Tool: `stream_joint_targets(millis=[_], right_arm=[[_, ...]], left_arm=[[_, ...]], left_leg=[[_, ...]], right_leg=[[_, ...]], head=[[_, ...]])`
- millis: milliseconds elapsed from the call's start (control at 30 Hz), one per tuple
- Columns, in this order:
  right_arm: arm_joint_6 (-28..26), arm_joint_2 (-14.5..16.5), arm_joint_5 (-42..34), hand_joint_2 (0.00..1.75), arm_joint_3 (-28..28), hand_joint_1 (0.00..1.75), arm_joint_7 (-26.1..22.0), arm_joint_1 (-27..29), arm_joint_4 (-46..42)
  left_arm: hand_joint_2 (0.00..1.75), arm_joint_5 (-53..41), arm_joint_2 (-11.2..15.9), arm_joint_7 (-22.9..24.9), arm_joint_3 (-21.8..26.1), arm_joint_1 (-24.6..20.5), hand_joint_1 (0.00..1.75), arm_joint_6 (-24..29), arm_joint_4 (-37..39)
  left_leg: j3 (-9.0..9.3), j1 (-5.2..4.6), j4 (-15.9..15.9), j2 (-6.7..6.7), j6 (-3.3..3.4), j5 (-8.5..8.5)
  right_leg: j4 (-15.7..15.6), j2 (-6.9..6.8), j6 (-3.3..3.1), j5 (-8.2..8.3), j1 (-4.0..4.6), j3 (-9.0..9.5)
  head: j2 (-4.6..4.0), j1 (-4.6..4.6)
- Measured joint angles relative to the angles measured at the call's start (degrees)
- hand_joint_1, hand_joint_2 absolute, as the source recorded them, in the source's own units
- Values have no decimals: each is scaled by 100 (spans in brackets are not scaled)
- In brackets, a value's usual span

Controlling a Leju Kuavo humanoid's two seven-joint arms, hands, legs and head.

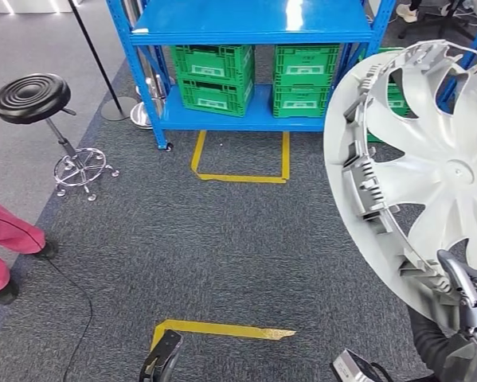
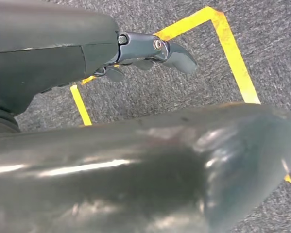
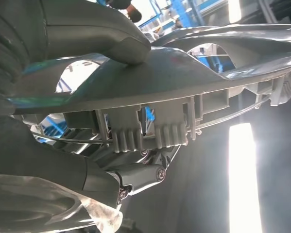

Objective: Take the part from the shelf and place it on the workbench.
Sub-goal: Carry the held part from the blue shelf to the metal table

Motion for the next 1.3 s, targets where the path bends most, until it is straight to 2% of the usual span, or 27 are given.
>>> stream_joint_targets(millis=[33,67,100,133,200,267,333,367,433,500,533,567,600,633,700,767,800,867,933,1000,1033,1067,1100,1133,1167,1233,1300], right_arm=[[0,0,1,175,2,175,1,2,0],[0,0,2,175,3,175,3,3,0],[0,0,3,175,3,175,5,6,0],[0,0,3,175,4,175,7,7,0],[0,0,3,175,5,175,8,3,0],[0,0,4,175,5,175,-2,-6,-2],[-1,0,4,175,2,175,-15,1,-11],[-1,0,3,175,1,175,-21,11,-19],[-2,-1,1,175,5,175,-29,10,-33],[-2,-2,4,175,20,175,-43,-3,-37],[-2,-2,7,175,26,175,-50,-5,-37],[-2,-2,9,175,32,175,-56,-5,-37],[-2,-3,8,175,35,175,-57,-3,-37],[-1,-4,7,175,35,175,-56,-1,-37],[0,-7,6,175,35,175,-55,-3,-38],[-1,-7,5,175,37,175,-61,-12,-46],[-1,-7,5,175,37,175,-69,-14,-51],[-2,-8,6,175,32,175,-98,-8,-65],[-2,-8,4,175,24,175,-124,-9,-84],[-1,-8,1,175,19,175,-134,-13,-94],[-1,-8,0,175,17,175,-138,-13,-94],[0,-8,1,175,16,175,-143,-11,-94],[0,-8,2,175,14,175,-149,-10,-94],[0,-8,3,175,13,175,-154,-9,-94],[0,-7,3,175,11,175,-157,-9,-94],[0,-7,3,175,9,175,-163,-13,-94],[0,-7,3,175,6,175,-166,-15,-98]], left_arm=[[0,0,1,1,2,7,0,0,0],[0,0,1,0,4,13,0,0,0],[0,0,1,0,6,18,0,0,0],[0,0,1,0,9,19,0,0,0],[0,0,8,0,20,21,0,0,0],[0,0,16,-1,32,19,0,0,0],[0,-1,17,-1,37,17,0,1,0],[0,-1,16,-1,40,13,0,2,0],[0,-2,9,-2,47,2,0,3,0],[0,-2,6,-3,57,8,0,2,0],[0,-2,7,-2,64,19,0,2,0],[0,-2,7,-2,71,29,0,2,0],[0,-2,7,-2,77,32,0,2,0],[0,-2,5,-2,80,31,0,2,0],[0,-2,3,-2,83,22,0,2,0],[0,-2,4,-3,85,20,0,2,0],[0,-2,4,-3,86,21,0,2,0],[0,-2,4,-4,87,16,0,2,0],[0,-2,4,-6,89,7,0,2,0],[0,-2,8,-8,90,17,0,2,0],[0,-2,11,-8,90,28,0,2,0],[0,-2,14,-8,90,39,0,2,0],[0,-2,16,-8,90,45,0,2,0],[0,-2,17,-8,90,46,0,2,0],[0,-2,18,-8,90,43,0,2,0],[0,-2,26,-8,91,39,0,2,0],[0,-2,30,-8,92,32,0,2,0]], left_leg=[[-133,9,331,-9,-8,-123],[-189,12,488,-13,-7,-138],[-143,13,415,-25,5,-40],[9,13,111,-63,26,156],[386,22,-696,-307,87,521],[576,25,-1136,-503,124,614],[589,26,-1208,-447,134,594],[593,36,-1245,-384,148,610],[609,62,-1323,-248,191,652],[606,53,-1339,-108,222,662],[603,43,-1336,-28,229,659],[601,33,-1333,49,233,656],[600,23,-1329,124,234,653],[601,15,-1325,192,232,648],[608,-16,-1307,304,209,627],[612,-53,-1279,400,165,606],[614,-67,-1270,454,142,603],[620,-53,-1245,522,94,578],[537,-19,-993,335,30,366],[252,16,-284,57,-20,-40],[85,25,116,-6,-31,-211],[-30,29,387,-32,-35,-285],[-54,29,451,-41,-30,-242],[34,29,263,-58,-17,-83],[206,30,-113,-115,6,149],[545,44,-873,-407,68,487],[667,46,-1193,-586,108,538]], right_leg=[[2,53,-8,6,2,-10],[3,110,-11,10,5,-14],[3,171,-11,13,6,-13],[3,237,-7,16,8,-6],[6,365,15,28,4,-9],[13,481,71,56,-13,-65],[-11,593,156,98,-28,-133],[-6,575,190,92,-28,-166],[257,353,230,-89,-4,-333],[942,85,243,-446,11,-659],[1294,33,252,-580,12,-819],[1505,6,257,-627,12,-907],[1503,-16,255,-569,14,-888],[1277,-53,243,-422,18,-754],[482,-297,194,-113,56,-295],[3,-477,128,-3,94,-19],[-46,-473,100,-11,110,0],[-51,-332,38,31,100,-23],[-69,-209,-27,71,78,-35],[-70,-78,-64,94,67,-53],[-67,-3,-73,100,69,-63],[-62,79,-76,104,70,-71],[-57,163,-77,107,71,-74],[-52,243,-75,110,72,-70],[-49,323,-69,113,72,-63],[-38,461,-37,125,66,-75],[-28,585,33,154,44,-140]], head=[[0,0],[0,1],[0,1],[0,1],[0,7],[0,-7],[0,-28],[0,-29],[0,0],[0,26],[0,27],[0,26],[0,26],[0,27],[0,28],[0,16],[0,10],[0,7],[0,-13],[0,-38],[0,-41],[0,-42],[0,-42],[0,-42],[0,-43],[0,-37],[0,-51]])
